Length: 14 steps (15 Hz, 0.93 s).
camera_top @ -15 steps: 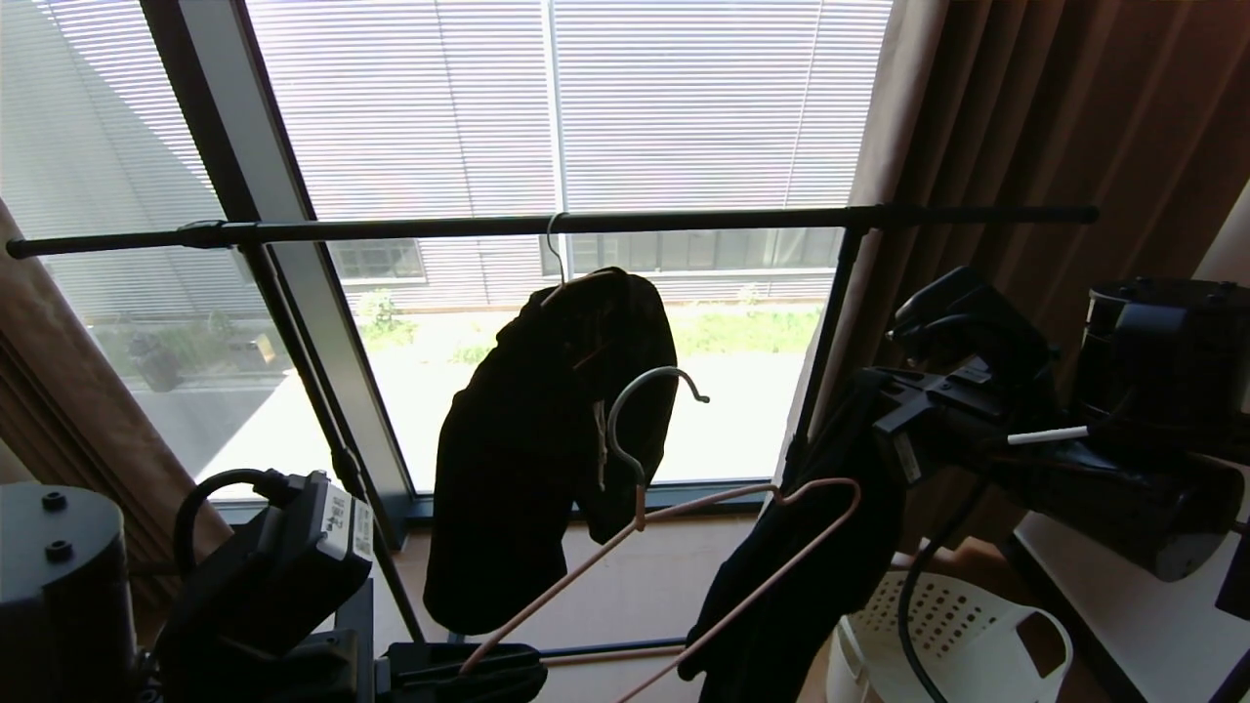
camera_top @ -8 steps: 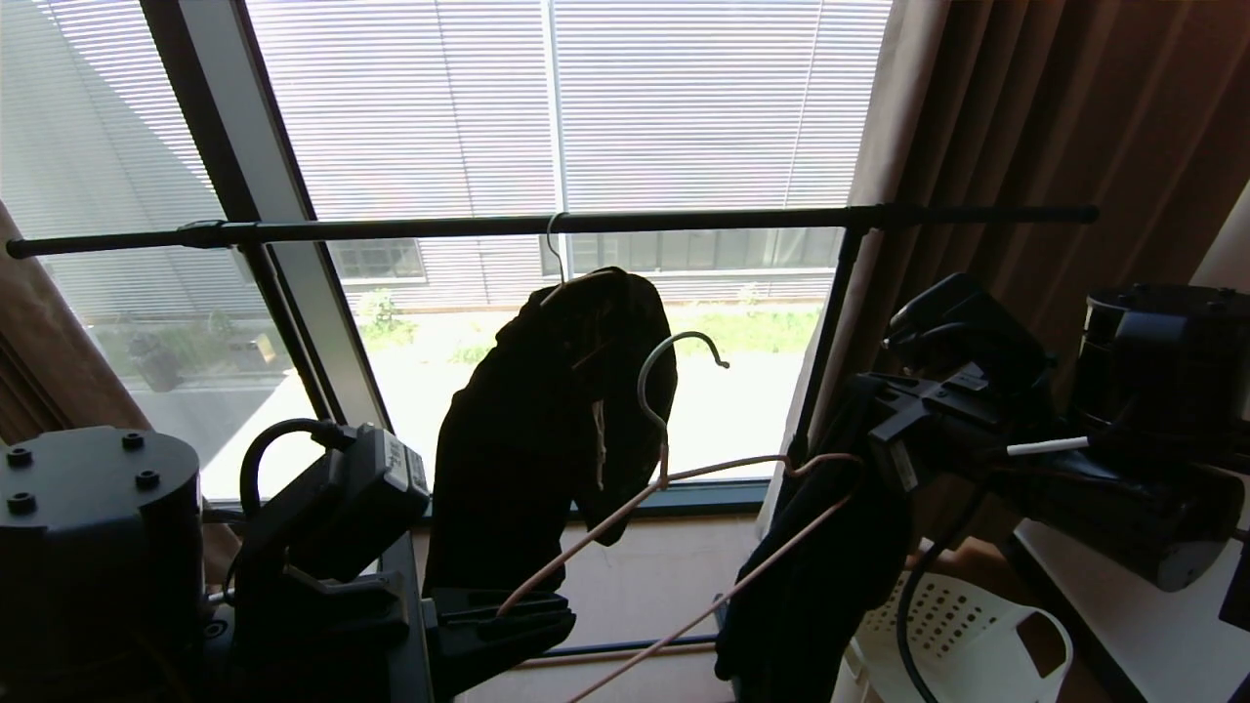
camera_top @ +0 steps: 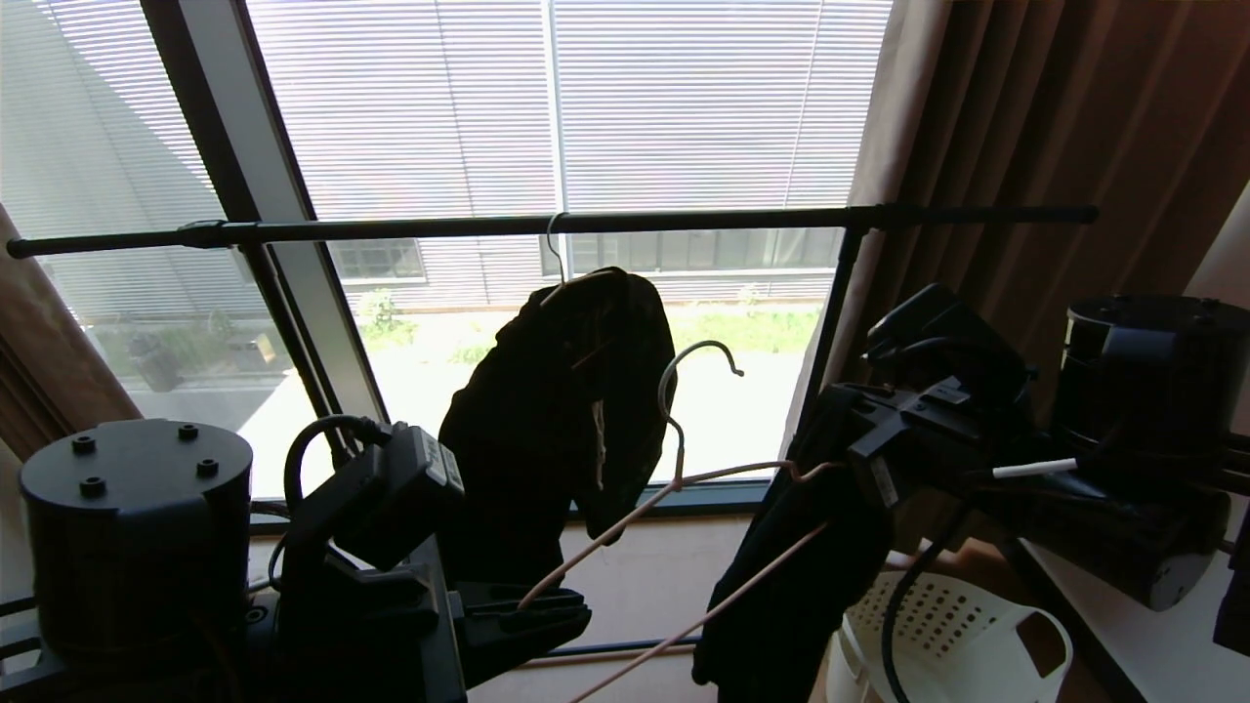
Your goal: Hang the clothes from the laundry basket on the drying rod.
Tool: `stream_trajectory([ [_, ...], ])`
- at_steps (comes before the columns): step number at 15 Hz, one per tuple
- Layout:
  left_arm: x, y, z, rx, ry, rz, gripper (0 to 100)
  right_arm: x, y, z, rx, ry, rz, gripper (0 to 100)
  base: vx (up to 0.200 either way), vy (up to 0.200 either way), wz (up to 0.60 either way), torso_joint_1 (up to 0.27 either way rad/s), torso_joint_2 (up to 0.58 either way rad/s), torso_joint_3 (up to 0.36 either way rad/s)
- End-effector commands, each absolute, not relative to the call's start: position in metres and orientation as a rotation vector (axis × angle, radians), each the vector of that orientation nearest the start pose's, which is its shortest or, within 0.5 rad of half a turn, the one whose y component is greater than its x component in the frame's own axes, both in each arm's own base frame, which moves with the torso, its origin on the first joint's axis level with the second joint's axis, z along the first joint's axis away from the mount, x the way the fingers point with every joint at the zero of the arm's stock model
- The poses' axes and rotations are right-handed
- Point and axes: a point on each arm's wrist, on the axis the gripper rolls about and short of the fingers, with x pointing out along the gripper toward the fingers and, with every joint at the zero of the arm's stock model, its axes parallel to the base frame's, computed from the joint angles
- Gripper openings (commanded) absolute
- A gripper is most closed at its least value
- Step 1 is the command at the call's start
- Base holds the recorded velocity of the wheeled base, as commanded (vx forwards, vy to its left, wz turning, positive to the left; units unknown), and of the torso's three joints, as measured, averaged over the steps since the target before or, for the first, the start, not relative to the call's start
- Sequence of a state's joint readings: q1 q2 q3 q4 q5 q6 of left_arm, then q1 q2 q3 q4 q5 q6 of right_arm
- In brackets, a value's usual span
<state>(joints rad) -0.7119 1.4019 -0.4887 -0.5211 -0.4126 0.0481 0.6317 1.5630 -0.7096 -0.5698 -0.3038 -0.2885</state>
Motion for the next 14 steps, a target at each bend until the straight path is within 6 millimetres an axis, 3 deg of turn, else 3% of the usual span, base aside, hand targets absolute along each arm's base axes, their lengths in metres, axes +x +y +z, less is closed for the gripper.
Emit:
stream_trajectory([
  [1,0.156,-0.146,0.163,0.107,0.395,-1.119,0,0.213,0.162,0.192,-0.410,0.183,0.399,0,0.000,0.000,0.00,0.000,0.00,0.000],
  [7,0.157,-0.147,0.161,0.134,0.385,-1.123,0,0.178,0.194,0.198,-0.408,0.117,0.521,0,0.000,0.000,0.00,0.000,0.00,0.000],
  [14,0.157,-0.147,0.160,0.136,0.389,-1.122,0,0.143,0.211,0.210,-0.392,0.055,0.644,0,0.000,0.000,0.00,0.000,0.00,0.000],
])
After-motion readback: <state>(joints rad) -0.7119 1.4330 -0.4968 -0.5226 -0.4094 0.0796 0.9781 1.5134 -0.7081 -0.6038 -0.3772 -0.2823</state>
